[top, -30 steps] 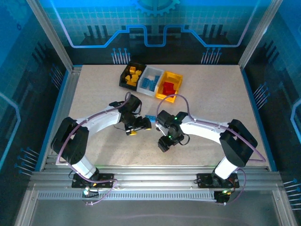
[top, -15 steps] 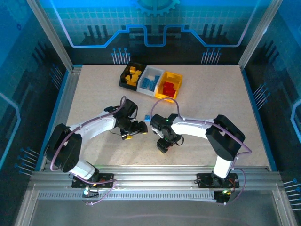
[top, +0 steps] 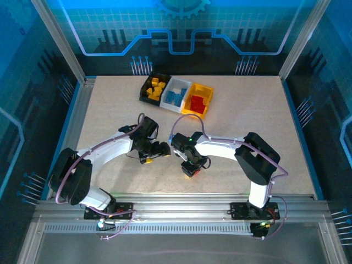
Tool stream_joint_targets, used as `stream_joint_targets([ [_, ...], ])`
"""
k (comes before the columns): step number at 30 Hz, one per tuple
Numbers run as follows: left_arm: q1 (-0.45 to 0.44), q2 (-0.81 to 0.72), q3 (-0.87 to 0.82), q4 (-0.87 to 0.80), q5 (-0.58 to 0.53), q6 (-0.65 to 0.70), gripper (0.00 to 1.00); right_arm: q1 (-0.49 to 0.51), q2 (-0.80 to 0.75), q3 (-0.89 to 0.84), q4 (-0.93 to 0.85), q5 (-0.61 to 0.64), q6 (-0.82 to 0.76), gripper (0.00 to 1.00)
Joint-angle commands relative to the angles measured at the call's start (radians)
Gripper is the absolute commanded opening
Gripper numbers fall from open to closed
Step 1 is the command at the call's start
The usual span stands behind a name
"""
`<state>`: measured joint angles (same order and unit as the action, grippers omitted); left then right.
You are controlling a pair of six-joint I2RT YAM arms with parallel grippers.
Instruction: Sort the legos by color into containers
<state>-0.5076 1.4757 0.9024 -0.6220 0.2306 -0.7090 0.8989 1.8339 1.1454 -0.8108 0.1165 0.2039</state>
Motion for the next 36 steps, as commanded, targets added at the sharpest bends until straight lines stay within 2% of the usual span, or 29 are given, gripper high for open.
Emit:
stream_joint_targets([
  [1, 0.007, -0.02, -0.017, -0.006, -0.013, -0.018, 0.83, 0.007, -0.003, -0.02, -0.026, 0.049, 0.016, 0.48],
  [7, 0.007, 0.002, 0.002, -0.004, -0.012, -0.017, 0.83, -0.002, -0.053, 0.012, -0.055, 0.062, 0.013, 0.44],
  [12, 0.009, 0.004, 0.022, -0.016, -0.018, -0.014, 0.83, -0.056, -0.114, 0.059, -0.084, 0.042, 0.005, 0.44],
  [16, 0.01, -0.008, 0.03, -0.039, -0.028, -0.003, 0.83, -0.15, -0.152, 0.137, -0.099, -0.012, -0.006, 0.44],
  [20, 0.012, -0.035, 0.035, -0.072, -0.042, 0.011, 0.84, -0.3, -0.138, 0.263, -0.066, -0.16, 0.028, 0.44],
  [26, 0.025, -0.085, 0.048, -0.145, -0.069, 0.057, 0.84, -0.486, 0.037, 0.504, 0.017, -0.363, 0.142, 0.44],
  [31, 0.037, -0.108, 0.068, -0.204, -0.094, 0.115, 0.84, -0.574, 0.243, 0.744, 0.026, -0.415, 0.224, 0.44],
  [36, 0.042, -0.089, 0.114, -0.231, -0.115, 0.175, 0.84, -0.611, 0.417, 0.939, -0.021, -0.402, 0.262, 0.45],
])
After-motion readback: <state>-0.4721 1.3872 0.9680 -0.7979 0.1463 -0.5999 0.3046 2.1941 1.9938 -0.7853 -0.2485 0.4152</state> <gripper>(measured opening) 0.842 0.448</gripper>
